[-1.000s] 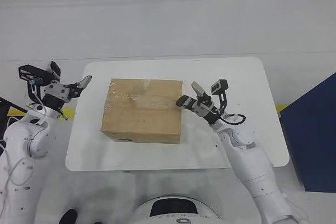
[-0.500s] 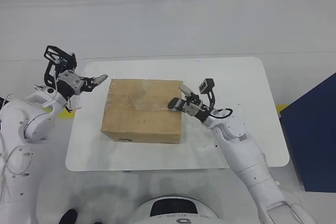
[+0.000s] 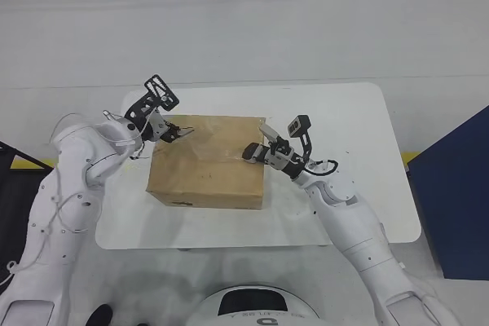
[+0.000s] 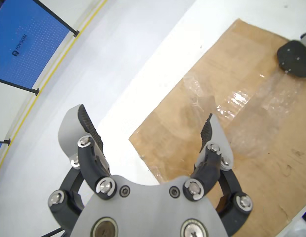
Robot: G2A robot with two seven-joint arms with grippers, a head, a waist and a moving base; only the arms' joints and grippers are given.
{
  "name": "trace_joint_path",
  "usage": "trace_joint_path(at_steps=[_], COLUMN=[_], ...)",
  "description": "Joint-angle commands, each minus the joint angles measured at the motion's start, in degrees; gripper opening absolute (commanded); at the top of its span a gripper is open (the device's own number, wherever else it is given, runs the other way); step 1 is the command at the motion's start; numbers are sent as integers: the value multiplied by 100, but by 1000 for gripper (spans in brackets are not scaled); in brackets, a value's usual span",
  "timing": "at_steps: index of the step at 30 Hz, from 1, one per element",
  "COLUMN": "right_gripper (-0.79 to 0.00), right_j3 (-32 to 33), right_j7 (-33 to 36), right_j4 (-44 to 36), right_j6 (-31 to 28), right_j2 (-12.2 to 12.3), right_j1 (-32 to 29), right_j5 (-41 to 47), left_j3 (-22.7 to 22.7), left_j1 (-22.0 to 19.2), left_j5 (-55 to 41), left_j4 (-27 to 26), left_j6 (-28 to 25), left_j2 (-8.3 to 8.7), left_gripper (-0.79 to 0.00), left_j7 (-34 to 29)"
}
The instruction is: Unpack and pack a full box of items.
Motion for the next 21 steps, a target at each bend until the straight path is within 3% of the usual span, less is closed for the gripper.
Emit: trace_joint_path(at_steps=[1, 7, 14, 18, 21], right_gripper=[0, 0, 0, 0, 0], right_j3=[0, 0, 0, 0, 0], right_j7=[0, 0, 0, 0, 0], right_j4=[0, 0, 0, 0, 0], right_j6=[0, 0, 0, 0, 0], right_j2=[0, 0, 0, 0, 0], right_j1=[0, 0, 0, 0, 0], right_j5=[0, 0, 0, 0, 0], left_j3=[249, 709, 812, 1088, 1047], left_j1=[-185, -585, -706, -550, -600], left_j5=[24, -161, -1160, -2151, -3074], left_j4=[139, 432, 318, 64, -269], left_j6=[-118, -451, -849, -673, -515], left_j2=[-27, -86, -18, 244, 521], left_gripper=[0, 0, 0, 0, 0], left_j7=[-148, -827, -2505, -2682, -2840])
